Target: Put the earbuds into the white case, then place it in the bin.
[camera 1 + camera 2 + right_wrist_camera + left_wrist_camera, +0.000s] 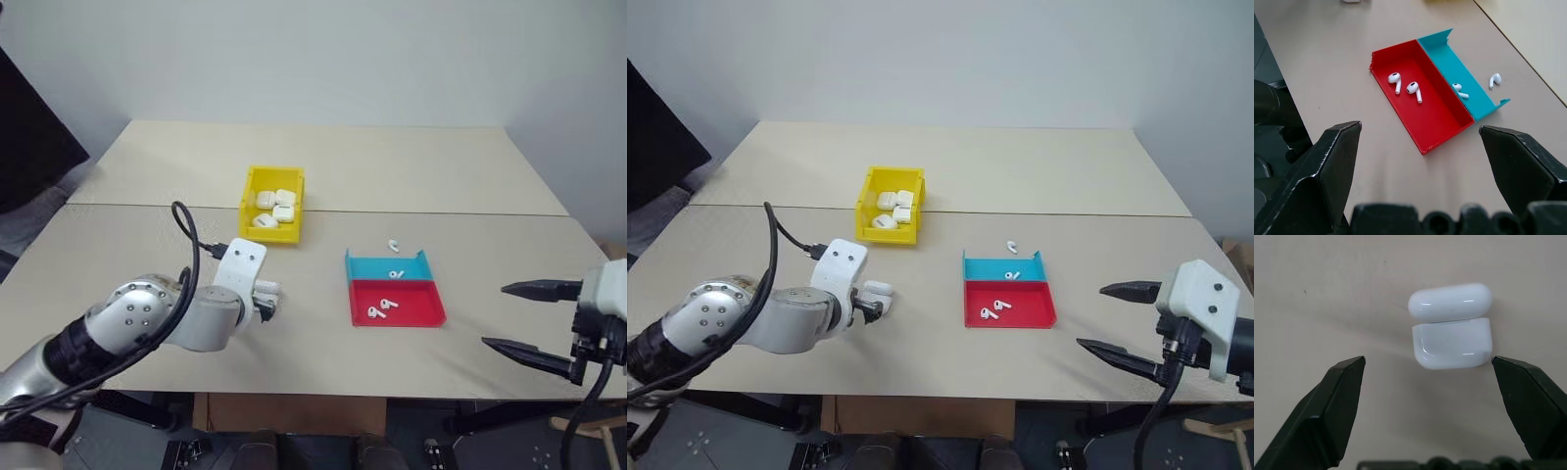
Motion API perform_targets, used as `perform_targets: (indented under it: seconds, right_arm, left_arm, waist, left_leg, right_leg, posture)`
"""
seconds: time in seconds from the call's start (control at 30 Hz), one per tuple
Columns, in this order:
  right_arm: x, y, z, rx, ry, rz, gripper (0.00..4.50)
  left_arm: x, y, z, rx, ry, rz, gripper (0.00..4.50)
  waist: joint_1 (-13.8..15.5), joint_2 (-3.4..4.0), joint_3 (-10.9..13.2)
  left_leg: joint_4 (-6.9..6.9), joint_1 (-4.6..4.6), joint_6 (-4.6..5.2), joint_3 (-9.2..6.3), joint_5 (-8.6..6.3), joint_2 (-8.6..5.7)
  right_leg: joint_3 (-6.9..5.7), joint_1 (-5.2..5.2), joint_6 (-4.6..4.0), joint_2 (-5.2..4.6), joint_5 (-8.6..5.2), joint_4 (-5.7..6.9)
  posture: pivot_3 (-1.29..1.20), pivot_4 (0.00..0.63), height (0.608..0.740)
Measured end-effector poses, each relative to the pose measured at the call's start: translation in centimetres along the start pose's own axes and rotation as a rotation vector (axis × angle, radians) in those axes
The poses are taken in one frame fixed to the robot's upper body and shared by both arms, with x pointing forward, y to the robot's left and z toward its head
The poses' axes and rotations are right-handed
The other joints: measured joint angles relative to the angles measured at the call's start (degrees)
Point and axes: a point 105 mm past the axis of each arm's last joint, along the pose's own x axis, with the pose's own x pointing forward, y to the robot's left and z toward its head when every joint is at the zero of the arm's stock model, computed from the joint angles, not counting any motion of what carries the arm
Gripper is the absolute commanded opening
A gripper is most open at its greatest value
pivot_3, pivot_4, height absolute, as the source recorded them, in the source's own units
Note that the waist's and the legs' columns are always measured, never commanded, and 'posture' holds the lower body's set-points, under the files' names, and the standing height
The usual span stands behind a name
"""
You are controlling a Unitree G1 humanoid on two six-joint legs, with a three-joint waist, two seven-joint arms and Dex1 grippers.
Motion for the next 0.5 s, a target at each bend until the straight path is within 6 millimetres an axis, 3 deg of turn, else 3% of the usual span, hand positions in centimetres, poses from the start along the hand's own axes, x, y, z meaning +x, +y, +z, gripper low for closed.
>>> perform_targets:
  seconds: [0.3, 0.5]
  right_arm:
    - [-0.4, 0.4, 0.0, 0.004, 0.013, -0.021, 4.47]
    - [-0.5, 0.5, -0.2, 0.010, 0.017, -0.026, 4.47]
  left_arm:
    - [1.1, -1.1, -0.2, -0.027, 0.049, -0.028, 4.50]
    - [1.4, -0.8, 0.5, -0.009, 0.053, 0.001, 4.50]
  waist:
    - [0.03, -0.01, -0.01]
    - [-0.01, -0.01, 0.00]
  left_leg:
    - [0.00, 0.00, -0.02, -0.01, 0.01, 0.00]
    - [0.00, -0.01, -0.02, -0.02, 0.01, -0.02]
  right_leg:
    - [-0.01, 0.01, 0.00, 0.00, 0.00, 0.01]
    - [-0.02, 0.01, 0.00, -0.01, 0.00, -0.01]
  posture:
    - [0.00, 0.150, 0.740]
    - [0.00, 0.150, 0.740]
